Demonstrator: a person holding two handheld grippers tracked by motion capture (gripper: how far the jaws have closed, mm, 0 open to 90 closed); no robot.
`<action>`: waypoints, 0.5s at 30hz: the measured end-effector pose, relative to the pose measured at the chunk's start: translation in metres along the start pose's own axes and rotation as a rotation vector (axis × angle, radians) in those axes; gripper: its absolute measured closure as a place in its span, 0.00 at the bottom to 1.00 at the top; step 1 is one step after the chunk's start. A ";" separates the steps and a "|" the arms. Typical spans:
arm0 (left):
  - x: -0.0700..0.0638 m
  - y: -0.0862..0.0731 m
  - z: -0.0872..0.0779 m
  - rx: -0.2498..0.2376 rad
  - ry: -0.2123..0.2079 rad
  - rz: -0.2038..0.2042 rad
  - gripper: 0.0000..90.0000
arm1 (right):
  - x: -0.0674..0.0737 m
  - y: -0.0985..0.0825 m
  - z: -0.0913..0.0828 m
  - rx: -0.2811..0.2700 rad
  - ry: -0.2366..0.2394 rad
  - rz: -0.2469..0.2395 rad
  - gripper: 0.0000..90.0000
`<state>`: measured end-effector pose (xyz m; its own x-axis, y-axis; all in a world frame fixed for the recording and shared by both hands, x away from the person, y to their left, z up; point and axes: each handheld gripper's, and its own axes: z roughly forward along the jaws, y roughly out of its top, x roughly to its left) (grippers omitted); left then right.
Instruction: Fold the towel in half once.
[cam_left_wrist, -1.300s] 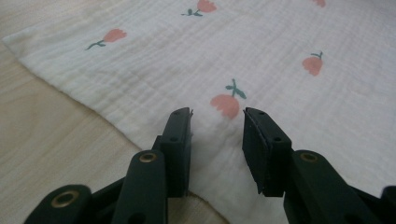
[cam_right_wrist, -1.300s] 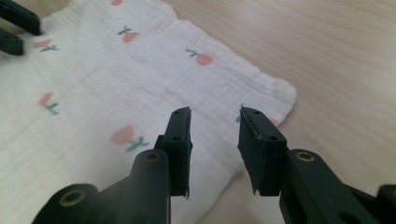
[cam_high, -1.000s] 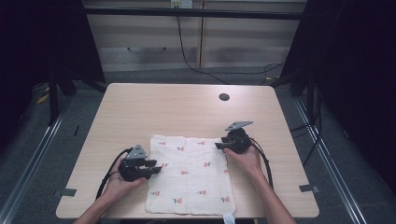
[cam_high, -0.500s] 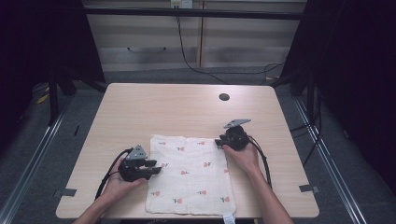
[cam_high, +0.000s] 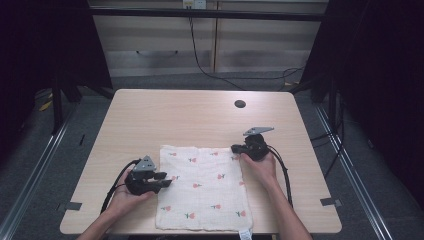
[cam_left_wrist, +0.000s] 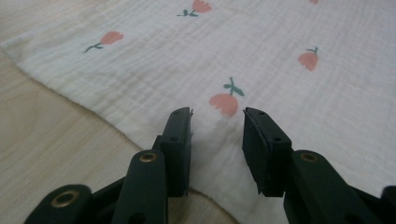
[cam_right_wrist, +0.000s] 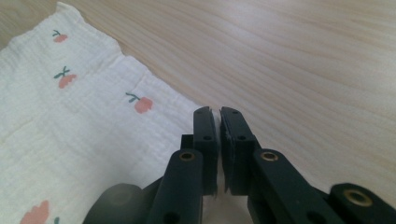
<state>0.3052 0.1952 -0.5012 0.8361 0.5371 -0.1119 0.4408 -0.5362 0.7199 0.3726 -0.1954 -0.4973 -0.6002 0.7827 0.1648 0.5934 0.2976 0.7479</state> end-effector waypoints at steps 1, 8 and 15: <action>0.000 0.000 0.000 0.006 -0.001 0.006 0.69 | 0.001 0.000 -0.001 -0.004 0.001 0.000 0.96; 0.000 0.000 -0.002 0.019 -0.004 0.002 0.69 | -0.001 -0.001 -0.009 -0.025 -0.012 0.000 0.96; 0.000 0.002 -0.004 0.031 -0.022 -0.013 0.67 | -0.001 0.000 -0.013 -0.021 -0.019 -0.009 0.96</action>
<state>0.3049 0.1965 -0.4973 0.8369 0.5300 -0.1367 0.4617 -0.5494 0.6964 0.3659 -0.2038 -0.4891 -0.5954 0.7901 0.1460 0.5765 0.2936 0.7625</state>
